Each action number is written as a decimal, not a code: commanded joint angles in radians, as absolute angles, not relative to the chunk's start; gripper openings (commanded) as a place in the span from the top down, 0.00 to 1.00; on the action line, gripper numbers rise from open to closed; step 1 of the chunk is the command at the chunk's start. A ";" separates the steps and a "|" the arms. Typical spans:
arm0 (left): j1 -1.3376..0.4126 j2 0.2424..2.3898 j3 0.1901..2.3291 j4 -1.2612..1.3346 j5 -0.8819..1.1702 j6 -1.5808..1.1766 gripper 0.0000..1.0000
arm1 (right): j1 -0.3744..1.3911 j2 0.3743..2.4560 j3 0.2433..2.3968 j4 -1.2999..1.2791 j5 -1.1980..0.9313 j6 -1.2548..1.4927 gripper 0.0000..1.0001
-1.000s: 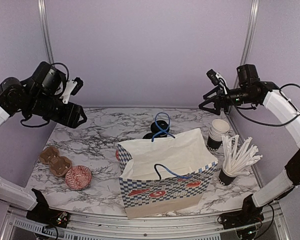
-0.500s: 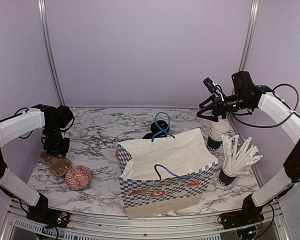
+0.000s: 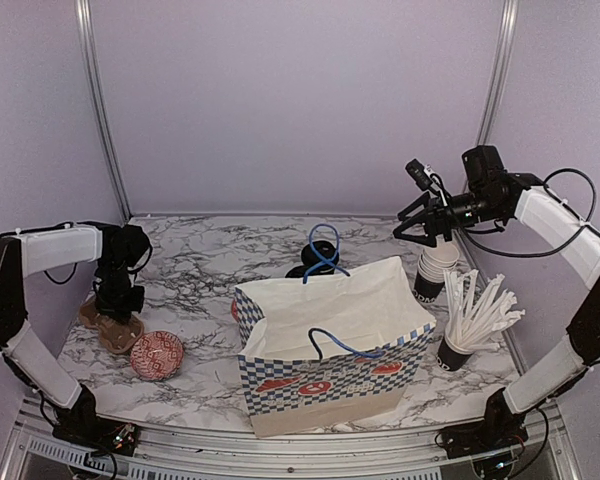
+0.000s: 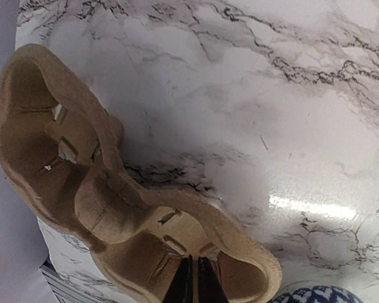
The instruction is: Pack the takeout coffee
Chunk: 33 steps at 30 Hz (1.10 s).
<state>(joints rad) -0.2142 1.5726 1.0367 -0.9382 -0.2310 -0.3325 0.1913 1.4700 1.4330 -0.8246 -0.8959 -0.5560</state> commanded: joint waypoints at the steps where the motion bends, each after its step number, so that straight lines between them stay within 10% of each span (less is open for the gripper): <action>1: -0.213 1.621 1.011 -0.930 -0.169 -0.314 0.93 | 0.189 1.477 1.440 -0.842 -0.892 -0.574 0.22; 17: -0.253 1.976 1.477 -0.839 -0.059 -0.175 0.76 | 0.188 1.486 1.410 -0.810 -0.870 -0.545 0.22; 25: -0.291 1.638 1.333 -0.833 -0.054 0.082 0.48 | 0.188 1.475 1.408 -0.820 -0.874 -0.548 0.22; 33: -0.287 1.615 1.242 -0.833 -0.026 0.245 0.50 | 0.189 1.498 1.440 -0.855 -0.912 -0.572 0.22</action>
